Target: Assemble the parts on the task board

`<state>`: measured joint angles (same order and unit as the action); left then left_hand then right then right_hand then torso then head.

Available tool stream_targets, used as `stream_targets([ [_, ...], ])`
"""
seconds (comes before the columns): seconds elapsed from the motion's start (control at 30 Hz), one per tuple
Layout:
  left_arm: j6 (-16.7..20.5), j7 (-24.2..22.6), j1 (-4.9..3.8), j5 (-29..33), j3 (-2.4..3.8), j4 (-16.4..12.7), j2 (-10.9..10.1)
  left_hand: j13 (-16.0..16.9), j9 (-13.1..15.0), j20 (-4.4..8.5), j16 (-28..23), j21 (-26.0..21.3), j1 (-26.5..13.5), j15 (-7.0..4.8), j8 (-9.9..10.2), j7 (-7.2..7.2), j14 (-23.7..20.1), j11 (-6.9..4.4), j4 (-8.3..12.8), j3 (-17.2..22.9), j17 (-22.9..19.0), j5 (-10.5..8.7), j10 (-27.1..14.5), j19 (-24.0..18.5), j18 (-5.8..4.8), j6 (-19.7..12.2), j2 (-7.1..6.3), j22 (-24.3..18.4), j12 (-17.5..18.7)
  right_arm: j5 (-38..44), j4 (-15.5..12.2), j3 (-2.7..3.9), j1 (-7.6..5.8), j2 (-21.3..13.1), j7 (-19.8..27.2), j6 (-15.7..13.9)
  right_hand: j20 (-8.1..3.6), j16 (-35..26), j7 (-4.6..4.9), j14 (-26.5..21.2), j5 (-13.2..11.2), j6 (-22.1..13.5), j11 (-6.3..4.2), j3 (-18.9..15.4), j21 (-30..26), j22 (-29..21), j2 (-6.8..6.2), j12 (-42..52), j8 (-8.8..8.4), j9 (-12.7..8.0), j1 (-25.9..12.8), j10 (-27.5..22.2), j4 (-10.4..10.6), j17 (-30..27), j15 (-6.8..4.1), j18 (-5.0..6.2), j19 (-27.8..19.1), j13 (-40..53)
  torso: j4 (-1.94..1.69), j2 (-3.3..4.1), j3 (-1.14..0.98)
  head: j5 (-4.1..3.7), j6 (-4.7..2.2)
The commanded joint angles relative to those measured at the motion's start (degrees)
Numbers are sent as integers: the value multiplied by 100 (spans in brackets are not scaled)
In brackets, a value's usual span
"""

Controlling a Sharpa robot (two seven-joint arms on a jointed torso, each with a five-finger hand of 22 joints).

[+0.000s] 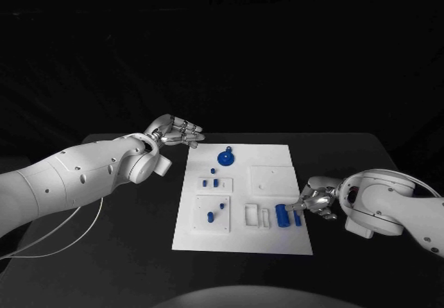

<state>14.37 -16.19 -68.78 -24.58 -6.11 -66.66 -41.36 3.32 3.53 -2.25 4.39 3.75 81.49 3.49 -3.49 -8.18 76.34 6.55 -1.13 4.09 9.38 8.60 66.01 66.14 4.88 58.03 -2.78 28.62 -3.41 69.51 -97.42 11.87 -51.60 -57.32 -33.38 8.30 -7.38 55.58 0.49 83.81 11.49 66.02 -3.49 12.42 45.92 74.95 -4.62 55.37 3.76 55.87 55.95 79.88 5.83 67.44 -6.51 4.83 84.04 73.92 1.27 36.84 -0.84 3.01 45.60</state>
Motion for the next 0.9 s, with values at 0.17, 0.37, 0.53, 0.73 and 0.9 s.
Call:
stream_targets([
  [0.17, -110, -74, 2, 50, 3, -23, 16, 9, 9, -19, 27, 25, -48, -1, -17, -18, -44, -17, -3, -51, 10, -41, 1, 15, -119, -25, 8, -48, -5, 272, -30, -61, 12, 68, -351, 252, -12, 42, -1, 19, -756, -51, -2, 1235, 99, 468, -679, -40, 0, 431, -208, 9, 404, 66, 13, -64, 337, 30, -9, -8, 12, 8, 28],
  [0.37, -130, -59, 2, 51, 2, -21, 22, 9, 9, -20, 28, 27, -50, 0, -17, -18, -46, -16, -13, -63, 12, -40, -1, 23, -119, -27, 18, -91, -5, 435, -25, -143, 13, 168, -362, 155, -8, 45, 17, 21, -854, -122, 14, 1306, 108, 480, -785, -58, -7, 470, -333, -13, 452, 91, 18, -61, 337, 43, -8, -1, 10, 26, 41],
  [0.53, -157, -20, 2, 51, 1, -14, 27, 9, 7, -20, 28, 27, -46, 1, -14, -22, -48, -15, -16, -63, 13, -38, -7, 27, -119, -57, 29, -112, -6, 460, -22, -193, 13, 252, -359, 66, -18, 36, 13, 21, -865, -122, 10, 1305, 105, 482, -834, -76, -4, 468, -392, -14, 511, 99, 12, -66, 338, 40, -7, -1, 11, 53, 56],
  [0.73, -184, 4, 2, 51, -2, -2, 32, 9, 7, -20, 28, 27, -46, 1, -14, -22, -48, -15, -16, -63, 13, -38, -7, 27, -119, -57, 29, -112, -6, 461, -29, -211, 13, 324, -358, 24, -24, 32, 11, 24, -867, -117, 7, 1302, 103, 484, -846, -79, -2, 476, -392, -7, 537, 110, 8, -71, 340, 47, -4, -4, 14, 70, 64],
  [0.9, -200, 13, 2, 51, -4, 4, 41, 9, 7, -20, 28, 27, -46, 1, -14, -22, -48, -15, -16, -63, 13, -38, -7, 27, -119, -57, 29, -112, -6, 594, 34, -244, 13, 395, -389, 63, -27, 20, 9, 26, -867, -112, 6, 1300, 102, 485, -838, -93, -1, 493, -387, -7, 544, 116, 7, -75, 339, 47, -8, -10, 19, 65, 61],
])
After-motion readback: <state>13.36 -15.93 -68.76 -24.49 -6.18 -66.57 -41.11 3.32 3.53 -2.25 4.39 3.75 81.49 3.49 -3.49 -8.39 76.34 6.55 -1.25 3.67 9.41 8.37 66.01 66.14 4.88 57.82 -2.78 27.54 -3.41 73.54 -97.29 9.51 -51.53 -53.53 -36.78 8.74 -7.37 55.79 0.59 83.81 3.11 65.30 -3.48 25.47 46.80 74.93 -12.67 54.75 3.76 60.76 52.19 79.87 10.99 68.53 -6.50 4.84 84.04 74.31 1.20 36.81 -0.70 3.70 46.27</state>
